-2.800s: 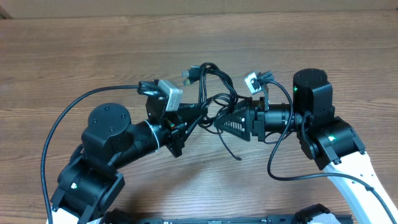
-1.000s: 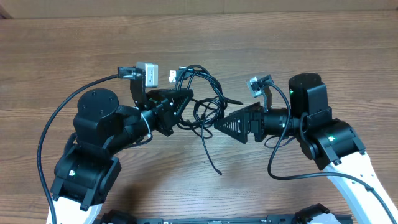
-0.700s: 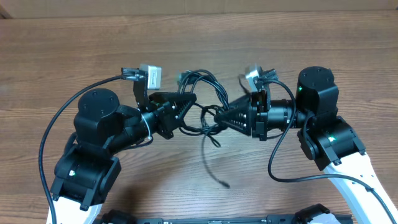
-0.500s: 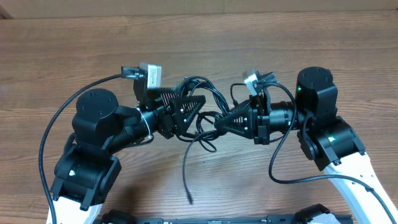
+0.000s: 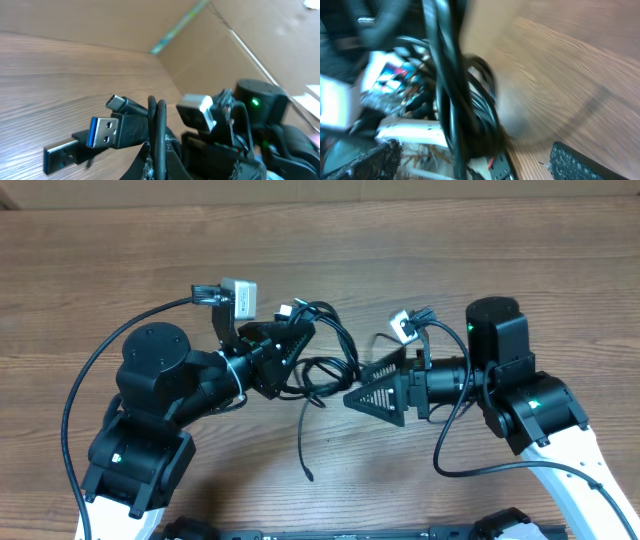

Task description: Untangle cables

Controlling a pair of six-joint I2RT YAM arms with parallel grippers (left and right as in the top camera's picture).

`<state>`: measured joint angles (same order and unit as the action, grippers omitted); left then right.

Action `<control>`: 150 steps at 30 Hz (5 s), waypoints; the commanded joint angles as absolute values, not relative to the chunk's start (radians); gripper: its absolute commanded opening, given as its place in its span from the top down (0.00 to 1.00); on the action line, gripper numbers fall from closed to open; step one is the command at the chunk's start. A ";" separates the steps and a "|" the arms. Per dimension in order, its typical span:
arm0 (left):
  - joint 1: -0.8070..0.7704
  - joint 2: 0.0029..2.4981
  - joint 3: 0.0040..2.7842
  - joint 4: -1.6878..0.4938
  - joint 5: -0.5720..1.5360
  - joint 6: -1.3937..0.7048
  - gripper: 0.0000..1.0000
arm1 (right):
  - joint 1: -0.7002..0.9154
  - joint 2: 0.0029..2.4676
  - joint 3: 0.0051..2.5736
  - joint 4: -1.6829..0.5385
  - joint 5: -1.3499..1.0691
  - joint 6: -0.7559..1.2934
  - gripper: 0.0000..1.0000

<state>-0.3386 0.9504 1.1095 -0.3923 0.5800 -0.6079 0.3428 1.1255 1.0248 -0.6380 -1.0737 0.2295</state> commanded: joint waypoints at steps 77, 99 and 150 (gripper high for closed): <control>-0.304 0.901 1.123 -0.378 -0.273 -0.673 0.96 | 0.515 1.118 1.034 0.256 -1.569 0.836 0.96; -0.178 0.901 1.123 -0.505 -0.046 -1.160 0.96 | 0.516 1.277 1.034 -0.102 -0.978 0.914 0.00; -0.248 0.903 1.123 -0.393 0.369 -1.385 0.96 | 0.643 0.931 1.034 -0.381 -0.783 0.552 0.00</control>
